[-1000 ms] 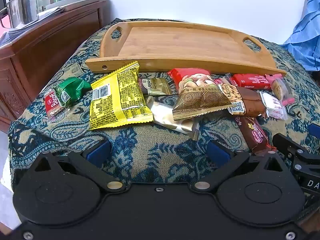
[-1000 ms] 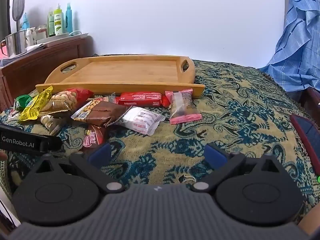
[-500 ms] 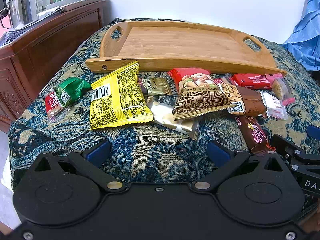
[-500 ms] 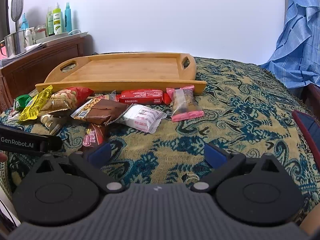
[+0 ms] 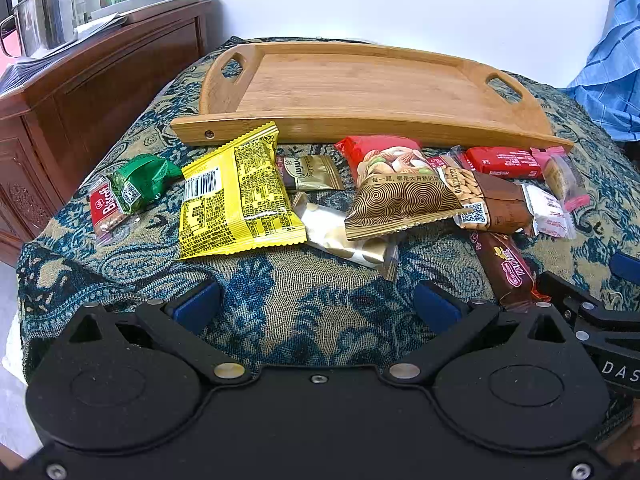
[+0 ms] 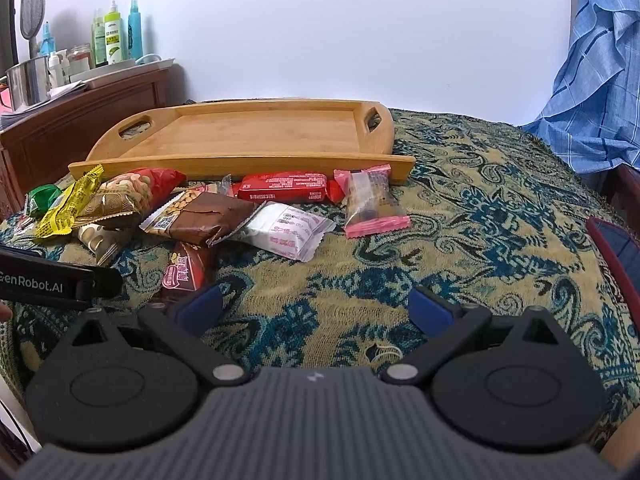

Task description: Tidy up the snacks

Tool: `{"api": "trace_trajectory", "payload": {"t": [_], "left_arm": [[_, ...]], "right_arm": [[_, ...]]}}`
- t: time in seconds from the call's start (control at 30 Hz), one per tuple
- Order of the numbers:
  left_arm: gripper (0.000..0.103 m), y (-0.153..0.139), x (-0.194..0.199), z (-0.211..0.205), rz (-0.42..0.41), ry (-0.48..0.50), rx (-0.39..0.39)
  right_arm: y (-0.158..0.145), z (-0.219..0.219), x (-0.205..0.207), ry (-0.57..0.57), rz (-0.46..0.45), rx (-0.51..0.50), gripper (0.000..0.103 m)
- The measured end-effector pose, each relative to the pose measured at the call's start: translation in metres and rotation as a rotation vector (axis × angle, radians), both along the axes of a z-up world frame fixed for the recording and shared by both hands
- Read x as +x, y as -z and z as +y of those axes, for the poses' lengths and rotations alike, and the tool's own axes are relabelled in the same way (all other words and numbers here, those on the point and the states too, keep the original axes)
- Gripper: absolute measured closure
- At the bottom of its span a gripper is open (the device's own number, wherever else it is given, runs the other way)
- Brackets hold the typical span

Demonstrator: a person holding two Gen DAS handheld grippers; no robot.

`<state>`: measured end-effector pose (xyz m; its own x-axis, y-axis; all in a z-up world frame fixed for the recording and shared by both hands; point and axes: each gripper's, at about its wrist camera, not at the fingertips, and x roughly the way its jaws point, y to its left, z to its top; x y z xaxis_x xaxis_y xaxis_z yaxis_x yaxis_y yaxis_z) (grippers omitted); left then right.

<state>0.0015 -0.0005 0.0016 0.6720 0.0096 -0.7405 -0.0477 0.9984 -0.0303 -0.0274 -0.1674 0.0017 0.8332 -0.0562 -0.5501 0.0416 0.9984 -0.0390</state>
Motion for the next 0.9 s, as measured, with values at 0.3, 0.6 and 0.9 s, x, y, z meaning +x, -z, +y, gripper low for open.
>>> {"api": "trace_trajectory", "payload": {"t": [0.3, 0.6, 0.9], "left_arm": [[0.0, -0.0003, 0.0003, -0.0002, 0.0, 0.0, 0.0], [0.0, -0.0002, 0.0002, -0.0001, -0.001, 0.0, 0.001], [0.0, -0.0027, -0.001, 0.0011, 0.001, 0.002, 0.002]], "right_arm": [[0.0016, 0.0016, 0.0019, 0.002, 0.01, -0.018, 0.0], [0.0024, 0.0021, 0.0021, 0.003, 0.015, -0.022, 0.0], [0.0042, 0.0041, 0.0041, 0.008, 0.032, -0.032, 0.0]]}}
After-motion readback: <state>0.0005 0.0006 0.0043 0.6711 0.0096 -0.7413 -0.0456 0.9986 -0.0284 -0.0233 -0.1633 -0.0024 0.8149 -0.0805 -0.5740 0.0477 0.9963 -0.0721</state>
